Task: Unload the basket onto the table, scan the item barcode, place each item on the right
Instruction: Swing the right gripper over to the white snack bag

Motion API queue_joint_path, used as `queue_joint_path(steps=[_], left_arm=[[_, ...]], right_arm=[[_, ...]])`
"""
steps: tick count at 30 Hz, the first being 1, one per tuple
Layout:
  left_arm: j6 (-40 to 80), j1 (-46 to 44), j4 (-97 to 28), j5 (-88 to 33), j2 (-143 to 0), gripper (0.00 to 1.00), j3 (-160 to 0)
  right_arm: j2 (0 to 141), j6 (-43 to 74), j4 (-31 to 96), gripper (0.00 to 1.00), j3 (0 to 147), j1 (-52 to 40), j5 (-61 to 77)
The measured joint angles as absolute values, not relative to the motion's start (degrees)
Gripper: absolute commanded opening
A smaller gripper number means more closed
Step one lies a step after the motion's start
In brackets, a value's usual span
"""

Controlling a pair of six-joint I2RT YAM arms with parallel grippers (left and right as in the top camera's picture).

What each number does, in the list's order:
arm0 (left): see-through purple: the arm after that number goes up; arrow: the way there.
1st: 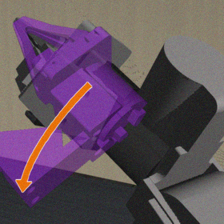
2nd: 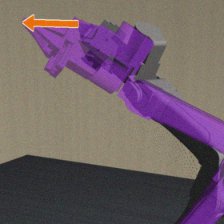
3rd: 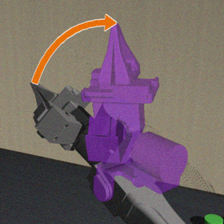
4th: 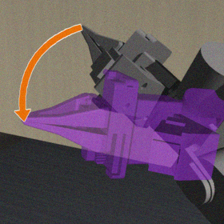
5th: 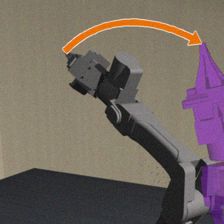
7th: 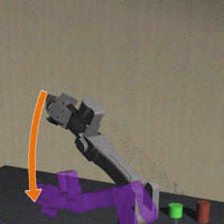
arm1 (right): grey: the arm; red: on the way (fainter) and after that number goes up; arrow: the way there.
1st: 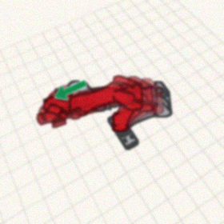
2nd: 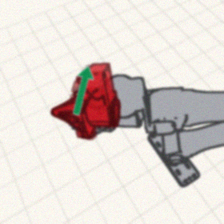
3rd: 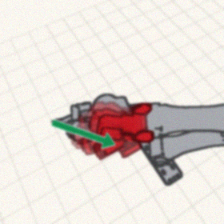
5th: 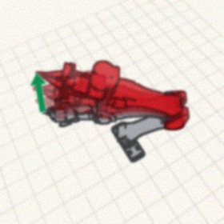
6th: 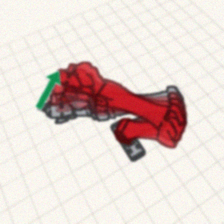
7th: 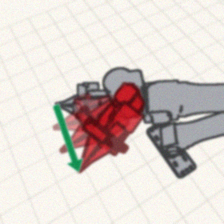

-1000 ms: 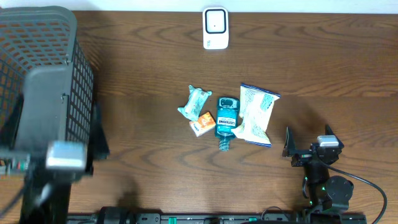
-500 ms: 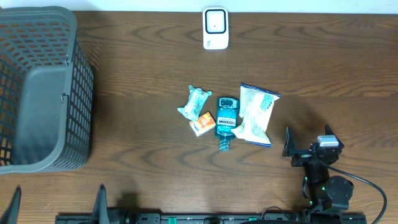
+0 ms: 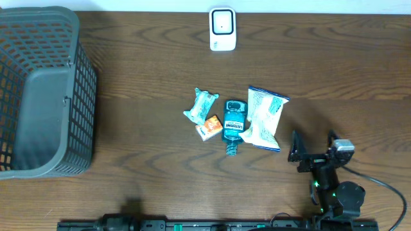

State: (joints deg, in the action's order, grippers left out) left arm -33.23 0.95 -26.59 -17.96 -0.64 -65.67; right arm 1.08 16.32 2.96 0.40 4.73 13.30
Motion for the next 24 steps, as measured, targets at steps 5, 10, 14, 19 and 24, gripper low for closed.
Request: queue_joint_path(steps=[5,10,14,19,24], left_arm=[[-33.26,-0.43,-26.50,-17.89,-0.51,0.98,-65.58],[-34.74,-1.23,-26.28,-17.47,-0.51,0.98,-65.58],[-36.12,-1.23,-22.22,-14.63,-0.51,0.98,-65.39],[-36.49,-1.23,-16.32,-11.33,-0.51,0.98,-65.39],[-35.79,-1.23,-15.33,-10.28,-0.51,0.98,-65.36]], right_arm=[[1.08,31.90,2.31,0.99,0.40,4.73,24.67],[1.28,41.36,-1.26,0.99,0.36,4.75,31.48],[1.34,44.64,-9.85,0.99,1.17,4.75,36.91],[2.59,44.62,2.83,0.99,10.26,4.75,38.65],[11.16,37.69,25.10,0.99,27.46,4.75,37.56]])
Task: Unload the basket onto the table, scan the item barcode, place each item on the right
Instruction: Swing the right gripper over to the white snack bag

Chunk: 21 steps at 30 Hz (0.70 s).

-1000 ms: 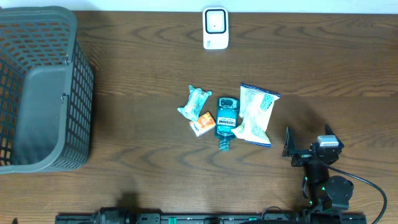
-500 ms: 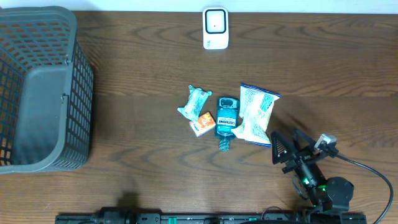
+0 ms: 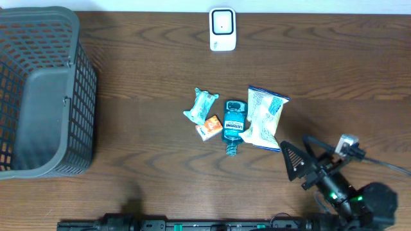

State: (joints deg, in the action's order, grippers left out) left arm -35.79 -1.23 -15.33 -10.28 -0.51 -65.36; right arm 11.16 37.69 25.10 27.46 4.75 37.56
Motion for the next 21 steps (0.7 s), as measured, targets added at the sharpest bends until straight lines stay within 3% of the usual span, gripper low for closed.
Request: queue_joint_path(steps=[8,14,16,17,18,21], left_arm=[[-19.94,-1.23,-15.16,-9.96,-0.51,0.98,-64.69],[-11.81,-1.23,-17.96,-9.91,-0.51,0.98,-58.87],[-10.59,-1.23,-19.07,-9.69,-0.51,0.98,-55.05],[-10.02,-1.23,-19.11,-9.23,-0.54,0.98,-53.23],[-9.15,-1.23,-19.16,-8.56,-0.54,0.98,-51.00],[-6.50,-1.23,-19.27,-6.11,-0.54,0.98,-44.62]], right_arm=[[27.73,27.75,50.06,0.99,51.11,4.75,31.31],[32.53,26.06,53.30,0.99,54.04,4.75,33.01],[32.93,25.91,53.67,0.85,54.02,4.75,33.08],[32.95,25.78,53.71,0.72,54.02,4.75,32.80],[32.95,25.67,53.76,0.52,54.02,4.75,32.21],[32.95,25.63,54.30,0.35,54.02,4.75,29.65]])
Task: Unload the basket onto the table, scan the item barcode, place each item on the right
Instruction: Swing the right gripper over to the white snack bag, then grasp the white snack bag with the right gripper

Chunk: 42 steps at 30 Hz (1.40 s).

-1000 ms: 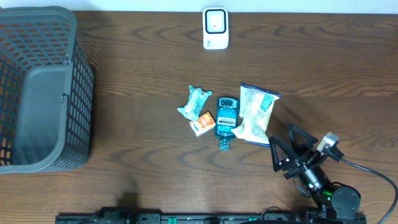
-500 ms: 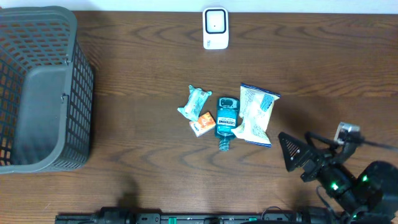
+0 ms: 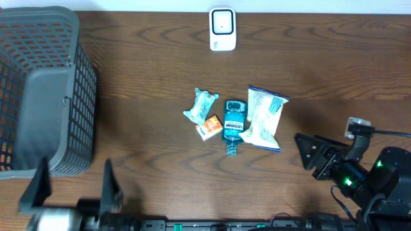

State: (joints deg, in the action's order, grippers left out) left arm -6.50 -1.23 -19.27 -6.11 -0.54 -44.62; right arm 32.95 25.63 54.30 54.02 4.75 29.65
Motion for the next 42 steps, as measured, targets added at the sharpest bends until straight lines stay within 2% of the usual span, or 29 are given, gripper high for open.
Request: queue_joint_path(steps=[3,6,7,8,14,20,24,28,32,42], left_arm=[[-3.33,-1.23,-19.53,-4.69,-0.54,0.98,-38.48],[-0.97,-1.23,-19.68,-4.03,-0.60,0.98,-33.63],[-0.19,-1.23,-19.94,-3.88,-0.60,0.98,-32.29],[0.30,-1.23,-20.43,-3.86,-0.60,0.98,-31.11],[3.25,-1.23,-25.58,-3.64,-0.60,0.98,-26.28],[4.19,-1.23,-29.04,-3.44,-0.60,0.98,-24.71],[4.32,-1.23,-29.21,-2.81,-0.60,0.98,-23.35],[3.75,-1.23,-24.58,-2.59,-0.62,0.98,-19.49],[2.94,-1.23,-19.27,-2.59,-0.64,0.98,-14.20],[2.76,-1.23,-18.09,-2.59,-0.95,0.98,-6.94]], right_arm=[[32.97,27.81,54.57,0.16,53.76,4.75,26.98],[33.10,29.58,51.77,0.10,51.79,4.73,25.65],[33.36,29.91,50.37,0.04,50.59,4.73,25.23],[33.85,30.30,49.17,0.02,49.41,4.67,24.75],[43.31,32.40,38.87,0.01,42.65,1.83,22.02],[60.29,34.02,26.57,0.01,42.26,-8.95,18.74],[73.14,36.84,25.98,0.01,43.86,-17.26,11.86],[82.04,38.37,26.06,0.01,48.12,-20.01,8.93],[85.19,38.79,26.81,0.01,52.56,-20.34,6.44],[89.10,39.05,26.79,0.01,53.71,-20.34,-0.62]])
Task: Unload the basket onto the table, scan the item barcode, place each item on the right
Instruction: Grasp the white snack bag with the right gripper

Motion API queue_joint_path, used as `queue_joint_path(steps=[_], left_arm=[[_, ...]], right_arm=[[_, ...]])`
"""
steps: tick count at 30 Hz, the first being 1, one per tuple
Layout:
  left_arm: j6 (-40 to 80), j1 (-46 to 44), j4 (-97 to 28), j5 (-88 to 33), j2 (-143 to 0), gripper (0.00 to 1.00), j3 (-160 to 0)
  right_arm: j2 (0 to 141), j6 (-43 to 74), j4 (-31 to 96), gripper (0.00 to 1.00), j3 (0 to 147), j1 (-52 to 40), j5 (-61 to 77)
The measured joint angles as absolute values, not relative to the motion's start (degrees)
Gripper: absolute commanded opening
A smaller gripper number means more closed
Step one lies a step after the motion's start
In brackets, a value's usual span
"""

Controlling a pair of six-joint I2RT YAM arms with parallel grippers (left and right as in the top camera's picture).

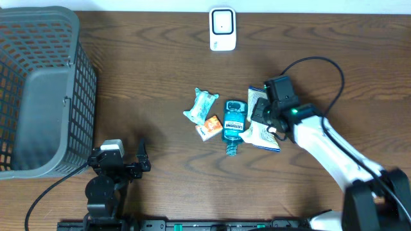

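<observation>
The white barcode scanner [222, 29] stands at the table's far edge. At mid-table lie a teal packet [201, 104], a small orange box [209, 127], a blue Listerine bottle [234, 122] and a white-and-blue bag [262, 135]. My right gripper [259, 112] reaches in from the right and hangs over the upper half of the bag, fingers apart, hiding that part of it. My left gripper [119, 159] sits low at the front left, open and holding nothing, far from the items.
A large dark grey mesh basket [87, 96] fills the left end of the table. A black cable [314, 61] loops above the right arm. The arms' base rail [192, 224] runs along the front edge.
My right gripper was at the front right, away from the items; now it is over the white-and-blue bag. The left arm has shifted right and shows smaller at the front left.
At first my right gripper stood open near the front right corner and the left arm was out of view. The right arm then sat further right, and the left gripper appeared at the front left. Now the right gripper hangs over the bag; no item has moved.
</observation>
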State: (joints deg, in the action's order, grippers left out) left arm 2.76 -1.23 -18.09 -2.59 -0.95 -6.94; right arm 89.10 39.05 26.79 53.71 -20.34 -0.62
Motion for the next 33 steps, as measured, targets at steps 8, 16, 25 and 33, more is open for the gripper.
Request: queue_joint_path(steps=[8,16,25,33], left_arm=[[2.76,-1.23,-17.91,-2.61,-1.15,0.98,-6.92],[2.76,-1.23,-17.89,-2.61,-1.15,0.98,-6.92],[2.76,-1.23,-17.80,-2.61,-1.26,0.98,-6.90],[2.76,-1.23,-17.78,-2.61,-1.28,0.98,-6.90]], right_arm=[[100.44,39.05,27.59,0.01,55.57,-20.34,-2.28],[100.92,41.71,33.54,0.01,57.32,-20.10,-3.68],[83.44,42.89,42.54,0.01,54.61,-16.29,-5.89],[67.75,41.82,45.41,0.01,55.00,-20.47,-3.70]])
